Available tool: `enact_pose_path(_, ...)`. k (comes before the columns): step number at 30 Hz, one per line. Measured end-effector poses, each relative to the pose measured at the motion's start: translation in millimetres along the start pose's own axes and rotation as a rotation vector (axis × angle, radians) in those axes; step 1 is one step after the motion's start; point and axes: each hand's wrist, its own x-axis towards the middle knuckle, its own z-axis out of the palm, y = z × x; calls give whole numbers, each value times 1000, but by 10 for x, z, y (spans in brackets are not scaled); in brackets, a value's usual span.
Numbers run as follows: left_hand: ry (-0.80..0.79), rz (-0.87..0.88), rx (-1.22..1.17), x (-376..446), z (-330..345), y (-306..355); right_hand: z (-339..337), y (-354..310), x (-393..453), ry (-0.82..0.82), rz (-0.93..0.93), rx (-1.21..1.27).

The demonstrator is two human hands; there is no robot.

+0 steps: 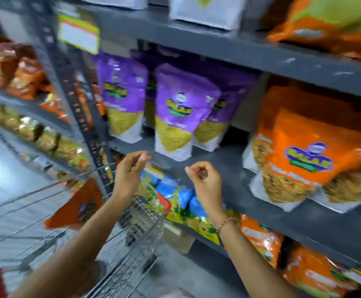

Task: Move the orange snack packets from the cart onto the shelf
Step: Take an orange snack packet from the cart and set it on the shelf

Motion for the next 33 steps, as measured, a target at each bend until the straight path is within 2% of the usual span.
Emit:
enact_pose_path(2, 117, -65, 6, -57, -500, -172, 442, 29, 23, -214, 49, -37)
enact_pose_path(5, 288, -115, 140, -135, -1167, -437, 1105, 178, 45, -469, 59, -170)
enact_pose_path(8, 452, -316, 356, -145, -1801, -940, 1692, 374, 54, -678, 44, -359)
enact_pose_path(9, 450, -402, 443, -156, -1989, -1127, 1883, 448, 68, -740, 52, -427)
enact_pose_path(11, 334, -554, 575, -205, -2281, -1466, 2234, 542, 91, -860, 29, -541)
enact_pose_path(13, 160, -596, 699, -274, -2429, -1681, 2584, 643, 104, -978, -46, -672)
enact_pose_path(15, 74, -568, 733, -308, -2482, -1742, 2924, 644, 92, -1042, -148, -780)
enact_pose_path(19, -24, -453, 763, -254, -2550, -1798, 3468, 741, 19, -994, -360, -983)
enact_pose_path(24, 50, -447, 776, -223, -2472, -1820, 3603, 782, 30, -900, -408, -975)
enact_pose_path(25, 53, -441, 776, -239, -2466, -1821, 3567, 829, 41, -887, -364, -1010)
enact_pose_path(28, 41, -398, 772, -273, -2463, -1831, 3388, 940, 13, -896, -385, -1079)
enact_pose_path(30, 71, -343, 768, -262, -2492, -1846, 3272, 932, -9, -863, -317, -1015)
enact_pose_path(33, 129, -324, 695, -186, -2534, -1731, 3099, 832, 4, -712, -283, -884)
